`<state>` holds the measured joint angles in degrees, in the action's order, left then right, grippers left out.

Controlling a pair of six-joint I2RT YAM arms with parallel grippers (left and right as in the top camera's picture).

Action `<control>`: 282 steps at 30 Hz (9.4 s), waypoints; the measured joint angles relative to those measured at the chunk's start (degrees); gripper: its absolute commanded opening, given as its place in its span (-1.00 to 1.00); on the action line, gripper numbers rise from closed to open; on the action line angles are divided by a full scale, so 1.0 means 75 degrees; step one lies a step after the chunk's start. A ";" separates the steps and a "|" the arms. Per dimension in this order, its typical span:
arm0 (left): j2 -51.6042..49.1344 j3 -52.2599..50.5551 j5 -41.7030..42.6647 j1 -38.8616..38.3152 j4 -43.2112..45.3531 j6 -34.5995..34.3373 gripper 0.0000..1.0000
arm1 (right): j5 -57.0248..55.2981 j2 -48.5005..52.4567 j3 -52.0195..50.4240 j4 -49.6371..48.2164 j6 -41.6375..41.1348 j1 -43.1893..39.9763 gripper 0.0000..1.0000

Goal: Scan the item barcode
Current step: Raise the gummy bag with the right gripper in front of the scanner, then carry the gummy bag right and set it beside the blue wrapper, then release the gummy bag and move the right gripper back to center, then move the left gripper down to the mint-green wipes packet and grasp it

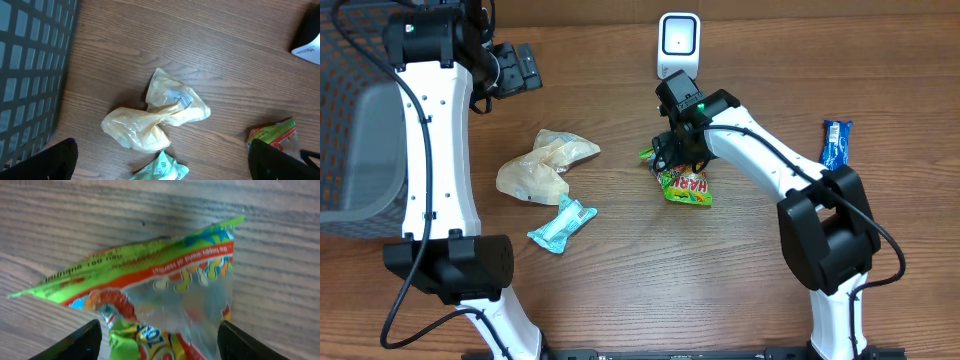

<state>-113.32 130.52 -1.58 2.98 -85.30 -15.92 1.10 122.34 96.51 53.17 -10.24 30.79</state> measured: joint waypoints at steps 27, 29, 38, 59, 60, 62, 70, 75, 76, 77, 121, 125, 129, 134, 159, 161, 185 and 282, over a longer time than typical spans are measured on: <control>0.0000 0.0000 0.0000 0.0000 0.0000 0.0000 1.00 | -0.1090 0.0504 0.1416 -0.0006 0.0615 0.0000 -0.93; 0.0000 0.0000 0.0000 0.0000 0.0000 0.0000 0.99 | -0.1367 0.0504 0.1932 -0.0023 0.0810 0.0000 -0.93; 0.0000 0.0000 0.0000 0.0000 0.0000 0.0000 1.00 | -0.2154 0.0507 0.2559 -0.1416 0.1072 -0.0227 -0.93; 0.0000 0.0000 0.0000 0.0000 0.0000 0.0000 0.99 | -0.0857 0.1556 0.3264 -0.2699 0.0822 -0.0985 -0.92; 0.0000 0.0000 0.0000 0.0003 0.0000 0.0000 1.00 | -0.0857 0.1708 0.3261 -0.2696 0.0822 -0.0985 -0.93; 0.0000 0.0000 0.0000 0.0000 0.0000 0.0000 0.99 | -0.0877 0.1888 0.3261 -0.2704 0.0819 -0.0988 -0.93; 0.0000 0.0000 0.0000 0.0000 0.0000 0.0000 1.00 | -0.1070 0.1938 0.3261 -0.2917 0.0886 -0.0988 -0.93; 0.0000 0.0000 0.0000 0.0000 0.0000 0.0000 1.00 | -0.1212 0.1938 0.3261 -0.2862 0.0921 -0.0985 -0.93; 0.0000 0.0000 0.0000 0.0000 0.0000 0.0000 0.99 | -0.1250 0.1938 0.3264 -0.2789 0.0935 -0.0988 -0.93; 0.0000 0.0000 0.0000 0.0000 0.0000 0.0000 1.00 | -0.1294 0.1938 0.3290 -0.2611 0.0944 -0.0988 -0.93; 0.0000 0.0000 0.0000 0.0003 -0.0003 0.0000 1.00 | 0.0198 -0.2090 0.5284 0.5893 -0.0417 -0.5272 -0.92; 0.0000 0.0000 0.0003 0.0000 0.0000 0.0000 0.99 | 0.0093 -0.2646 0.3981 0.5563 -0.0697 -0.6024 -0.92; 0.0000 0.0000 0.0000 0.0000 0.0000 0.0000 1.00 | -0.0157 -0.2821 0.2780 0.4709 -0.1090 -0.6598 -0.92; 0.0000 0.0000 -0.0003 0.0000 0.0000 0.0000 1.00 | -0.0297 -0.2812 0.0781 0.3246 -0.1588 -0.7073 -0.93; 0.0000 0.0000 0.0000 0.0003 0.0000 0.0000 0.99 | 0.1055 -0.2821 -0.2025 0.0828 -0.1961 -0.7656 -0.07; 0.0000 0.0000 0.0000 0.0000 0.0000 0.0000 1.00 | 0.1128 -0.2906 -0.2028 0.0836 -0.1909 -0.7653 -0.07; 0.0000 0.0000 0.0000 0.0000 0.0000 0.0000 1.00 | 0.2060 -0.4555 -0.2011 -0.0487 -0.1285 -0.3182 0.11; 0.2049 -0.9291 0.0868 -0.0533 0.3745 -0.0111 -0.69 | 0.2821 -0.2291 -0.2011 -0.1198 -0.0589 -0.2308 0.68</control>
<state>-97.95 60.84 4.93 -1.02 -57.21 -16.75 22.26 105.16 81.43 44.18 -14.66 13.47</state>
